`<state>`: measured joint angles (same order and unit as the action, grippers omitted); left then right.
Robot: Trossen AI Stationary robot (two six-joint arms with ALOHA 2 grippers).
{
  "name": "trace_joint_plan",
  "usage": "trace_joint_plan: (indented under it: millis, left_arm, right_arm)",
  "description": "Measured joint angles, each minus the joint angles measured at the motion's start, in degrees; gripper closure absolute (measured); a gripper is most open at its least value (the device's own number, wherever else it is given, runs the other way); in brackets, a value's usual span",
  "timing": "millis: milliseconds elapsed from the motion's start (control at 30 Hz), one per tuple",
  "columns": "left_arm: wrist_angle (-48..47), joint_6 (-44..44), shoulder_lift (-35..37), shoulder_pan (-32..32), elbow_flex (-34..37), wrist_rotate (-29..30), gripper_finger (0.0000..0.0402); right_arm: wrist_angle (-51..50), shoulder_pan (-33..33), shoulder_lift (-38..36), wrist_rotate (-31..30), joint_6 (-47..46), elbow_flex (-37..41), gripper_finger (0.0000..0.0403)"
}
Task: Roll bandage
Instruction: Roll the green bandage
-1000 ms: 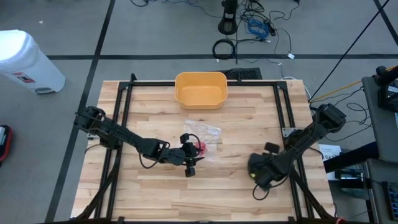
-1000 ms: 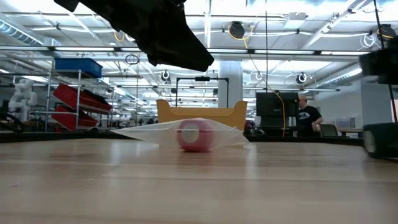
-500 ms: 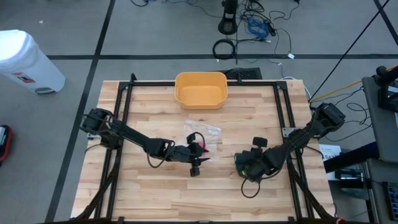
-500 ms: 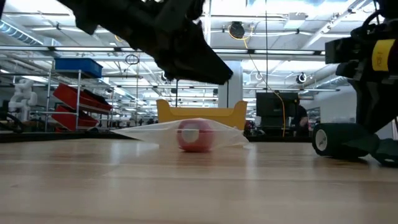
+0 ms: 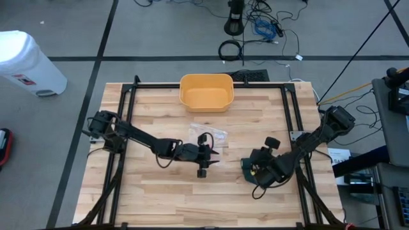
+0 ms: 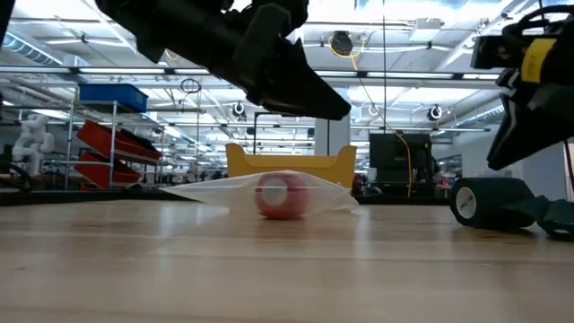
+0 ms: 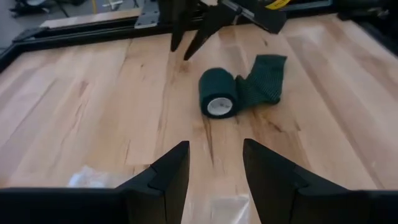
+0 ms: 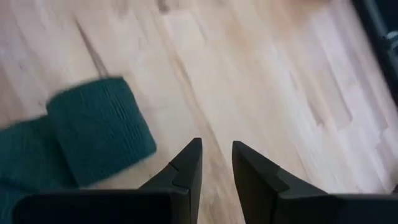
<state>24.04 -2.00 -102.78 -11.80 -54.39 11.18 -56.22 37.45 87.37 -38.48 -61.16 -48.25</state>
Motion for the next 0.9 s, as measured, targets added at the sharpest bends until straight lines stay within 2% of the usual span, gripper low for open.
trace_joint_plan:
  millis: [200,333,433,567,700,900]
  left_arm:
    - [0.0,-0.1,0.0,1.8,-1.7,-4.3,0.0245]
    - [0.2,-0.5,0.0,2.6,-2.0,-5.5,0.0245]
    - [1.1,-1.9,0.0,2.8,-2.0,-6.6,0.0245]
    - [1.1,-5.4,-0.2,2.7,-2.0,-6.7,0.0245]
    - [1.6,-10.4,-1.6,2.7,-2.0,-7.8,0.0245]
    - [1.5,-15.7,-2.9,2.7,-2.0,-8.3,0.0245]
  right_arm:
    - [-0.4,4.5,0.0,-3.7,-3.9,0.0,0.0329]
    - [-1.6,8.1,0.0,-6.2,-10.1,1.1,0.0329]
    - [-2.2,10.2,0.0,-6.2,-16.3,3.1,0.0329]
    - [1.9,12.3,0.0,-5.7,-21.6,5.7,0.0329]
    - [7.5,12.7,0.0,-3.4,-22.5,7.0,0.0329]
    - [10.1,12.3,0.0,-3.5,-23.6,7.0,0.033]
